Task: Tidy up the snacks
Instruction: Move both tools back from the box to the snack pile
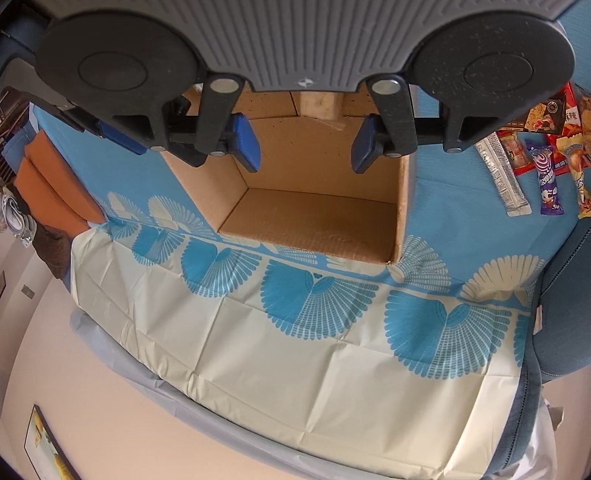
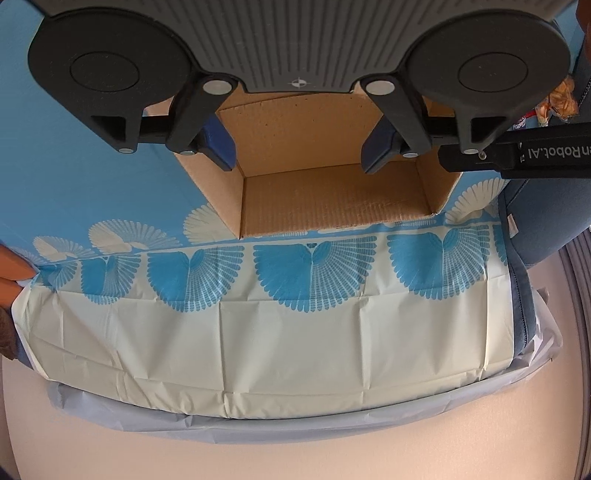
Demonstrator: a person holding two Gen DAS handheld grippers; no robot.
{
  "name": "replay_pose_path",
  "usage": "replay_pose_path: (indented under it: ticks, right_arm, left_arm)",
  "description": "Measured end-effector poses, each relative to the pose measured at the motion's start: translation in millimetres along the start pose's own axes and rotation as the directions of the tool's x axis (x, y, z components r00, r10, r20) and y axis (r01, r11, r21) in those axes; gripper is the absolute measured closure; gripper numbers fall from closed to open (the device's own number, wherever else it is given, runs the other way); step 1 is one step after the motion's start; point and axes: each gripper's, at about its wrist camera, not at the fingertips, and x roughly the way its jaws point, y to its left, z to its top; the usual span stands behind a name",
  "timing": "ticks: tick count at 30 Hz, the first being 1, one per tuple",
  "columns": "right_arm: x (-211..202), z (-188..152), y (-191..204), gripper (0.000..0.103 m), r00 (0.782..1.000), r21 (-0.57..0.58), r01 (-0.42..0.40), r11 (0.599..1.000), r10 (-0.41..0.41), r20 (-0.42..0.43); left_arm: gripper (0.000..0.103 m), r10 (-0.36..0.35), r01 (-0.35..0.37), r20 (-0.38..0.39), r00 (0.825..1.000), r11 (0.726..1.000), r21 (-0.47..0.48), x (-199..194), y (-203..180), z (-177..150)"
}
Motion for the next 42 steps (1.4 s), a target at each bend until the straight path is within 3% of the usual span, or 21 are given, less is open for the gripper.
replay_pose_path:
  ticks: [10,15,21,26,27,30,31,32,33,35,42]
  right_arm:
    - [-3,-1,9,0.027,1.000,-0.003,0.007,1.000,-0.007,0.026]
    - [-10,-1,23,0.027,0.997,-0.008,-0.009,1.000,0.009,0.075]
    - [-19,-3,45,0.027,0.993,0.009,-0.055,0.998,0.053,0.104]
    - [-27,-8,70,0.029,0.987,-0.009,-0.108,0.994,0.109,0.118]
    - [-28,-9,76,0.030,0.985,-0.015,-0.124,0.992,0.125,0.117]
    - [-29,-12,96,0.038,0.976,-0.042,-0.187,0.982,0.190,0.105]
    - [-29,-12,102,0.047,0.971,-0.046,-0.219,0.975,0.223,0.091]
    - [-28,-13,108,0.056,0.963,-0.046,-0.255,0.966,0.258,0.075]
    - [-28,-14,114,0.059,0.956,-0.045,-0.285,0.957,0.288,0.060]
    - [-26,-17,128,0.066,0.944,-0.048,-0.328,0.944,0.329,0.030]
    - [-9,-38,185,0.066,0.903,-0.088,-0.426,0.900,0.417,-0.107]
  left_arm:
    - [0.044,0.000,0.001,0.048,0.999,1.000,-0.025,-9,11,2]
    - [0.038,0.019,-0.017,0.096,0.995,1.000,-0.026,-31,26,5]
    - [0.031,0.123,-0.134,0.137,0.983,0.988,0.071,-58,55,31]
    - [0.031,0.191,-0.202,0.143,0.971,0.977,0.073,-87,116,58]
    - [0.033,0.201,-0.210,0.137,0.970,0.976,0.053,-92,131,57]
    - [0.063,0.256,-0.254,0.117,0.959,0.967,-0.037,-101,172,36]
    - [0.074,0.281,-0.277,0.106,0.954,0.960,-0.051,-100,181,22]
    - [0.080,0.317,-0.313,0.027,0.948,0.945,-0.089,-95,193,15]
    - [0.090,0.319,-0.315,0.016,0.948,0.942,-0.116,-97,202,14]
    - [0.090,0.316,-0.310,0.057,0.947,0.946,-0.098,-105,207,16]
    - [0.090,0.319,-0.316,0.011,0.948,0.941,-0.123,-99,225,14]
